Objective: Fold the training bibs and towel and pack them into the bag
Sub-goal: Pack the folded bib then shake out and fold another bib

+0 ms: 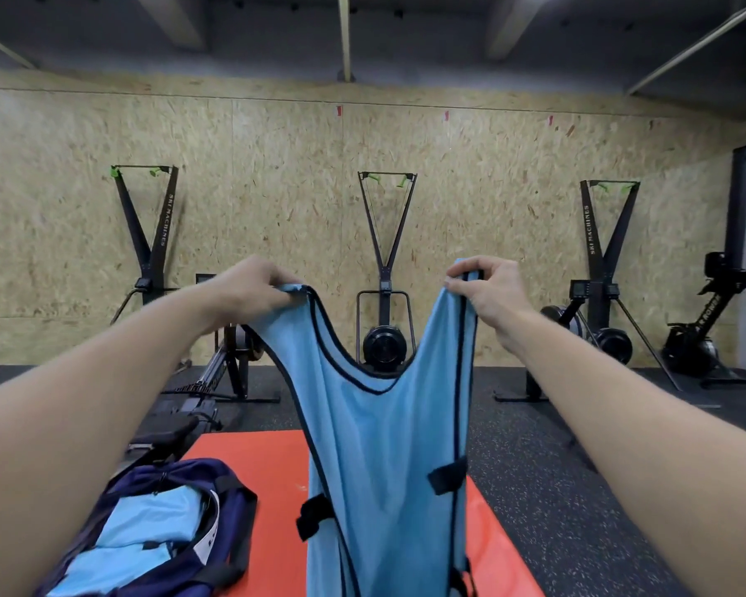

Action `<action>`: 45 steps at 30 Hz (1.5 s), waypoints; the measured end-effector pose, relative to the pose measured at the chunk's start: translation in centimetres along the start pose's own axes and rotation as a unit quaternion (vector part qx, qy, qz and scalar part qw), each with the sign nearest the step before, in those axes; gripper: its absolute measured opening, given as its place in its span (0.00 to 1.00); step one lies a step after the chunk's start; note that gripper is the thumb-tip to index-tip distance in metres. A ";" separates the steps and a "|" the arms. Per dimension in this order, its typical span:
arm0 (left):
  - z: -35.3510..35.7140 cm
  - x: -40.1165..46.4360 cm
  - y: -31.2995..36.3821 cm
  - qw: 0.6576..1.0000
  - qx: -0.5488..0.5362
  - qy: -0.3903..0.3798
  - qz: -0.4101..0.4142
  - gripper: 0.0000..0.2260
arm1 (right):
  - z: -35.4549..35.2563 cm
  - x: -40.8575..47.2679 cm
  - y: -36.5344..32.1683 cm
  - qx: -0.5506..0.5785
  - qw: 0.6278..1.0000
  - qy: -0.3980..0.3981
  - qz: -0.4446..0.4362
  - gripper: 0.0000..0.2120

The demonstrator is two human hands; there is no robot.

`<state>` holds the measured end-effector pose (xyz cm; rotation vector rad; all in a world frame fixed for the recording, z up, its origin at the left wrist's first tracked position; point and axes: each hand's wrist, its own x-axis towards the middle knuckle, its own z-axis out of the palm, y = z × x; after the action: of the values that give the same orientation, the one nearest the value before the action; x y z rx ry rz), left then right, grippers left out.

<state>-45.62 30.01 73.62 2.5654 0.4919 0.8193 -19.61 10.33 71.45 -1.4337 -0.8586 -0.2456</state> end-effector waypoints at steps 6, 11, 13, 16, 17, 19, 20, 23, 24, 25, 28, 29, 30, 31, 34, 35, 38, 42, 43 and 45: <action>-4.5 -1.3 -1.3 0.997 -0.026 0.066 -0.012 0.08 | -4.3 1.3 -2.1 -0.125 0.990 -0.053 -0.027 0.11; -6.2 -2.4 -1.5 0.994 -0.037 0.102 0.007 0.08 | -7.0 1.5 -4.4 -0.170 0.977 -0.125 -0.011 0.08; -6.5 -2.7 -1.5 0.992 -0.035 0.116 0.017 0.06 | -7.6 1.2 -5.1 -0.171 0.971 -0.165 -0.009 0.07; -6.7 -2.7 -1.6 0.990 -0.019 0.134 0.039 0.04 | -8.4 0.9 -5.8 -0.217 0.950 -0.222 -0.034 0.08; -6.7 -2.8 -1.6 0.989 -0.007 0.138 0.047 0.05 | -8.6 0.8 -6.0 -0.231 0.943 -0.237 -0.043 0.09; -6.9 -3.1 -1.8 0.988 0.013 0.139 0.064 0.07 | -8.7 0.4 -6.3 -0.238 0.935 -0.257 -0.055 0.13; -7.1 -3.2 -1.9 0.988 0.021 0.135 0.069 0.08 | -8.7 0.3 -6.4 -0.238 0.934 -0.261 -0.060 0.16; -7.7 -3.6 -2.1 0.990 0.065 0.111 0.060 0.13 | -8.7 -0.2 -6.6 -0.244 0.932 -0.259 -0.073 0.20; -7.8 -3.7 -2.2 0.990 0.079 0.101 0.052 0.16 | -8.6 -0.3 -6.6 -0.243 0.931 -0.262 -0.073 0.21; -7.8 -3.7 -2.3 0.991 0.085 0.094 0.045 0.17 | -8.5 -0.4 -6.4 -0.235 0.932 -0.265 -0.071 0.21; -7.2 -3.8 -2.7 0.994 0.065 0.080 0.040 0.16 | -8.0 -0.5 -5.5 -0.182 0.946 -0.262 -0.065 0.22; -6.8 -3.6 -3.2 0.995 0.054 0.076 0.037 0.15 | -7.7 -0.3 -4.8 -0.170 0.948 -0.260 -0.062 0.23; -6.4 -3.6 -3.5 0.996 0.048 0.071 0.035 0.14 | -7.5 -0.3 -4.3 -0.165 0.950 -0.258 -0.060 0.23; -5.9 -3.5 -3.9 0.997 0.044 0.061 0.034 0.13 | -7.3 -0.4 -3.8 -0.164 0.950 -0.260 -0.058 0.24; -3.8 -2.1 -6.2 0.998 0.037 0.041 0.024 0.13 | -5.7 0.1 -0.9 -0.159 0.952 -0.259 -0.044 0.25; -2.9 -1.5 -7.2 0.998 0.043 0.029 0.017 0.14 | -5.0 0.4 0.4 -0.157 0.953 -0.255 -0.038 0.26; 0.0 0.5 -10.5 0.997 0.080 -0.005 0.008 0.17 | -2.8 1.1 4.7 -0.147 0.958 -0.246 -0.020 0.26; 4.7 3.8 -14.9 0.994 0.104 -0.032 -0.002 0.20 | 0.3 2.0 10.6 -0.162 0.956 -0.246 -0.005 0.27; 6.0 4.6 -16.0 0.993 0.109 -0.039 -0.006 0.20 | 1.2 2.4 12.3 -0.172 0.954 -0.245 -0.004 0.27; 8.7 6.5 -18.2 0.992 0.119 -0.053 -0.005 0.20 | 3.0 3.3 16.0 -0.191 0.952 -0.239 0.002 0.29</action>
<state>-39.14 46.19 61.57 2.8036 0.6006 0.6520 -8.39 16.99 61.16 -1.8995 -1.2497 -0.0568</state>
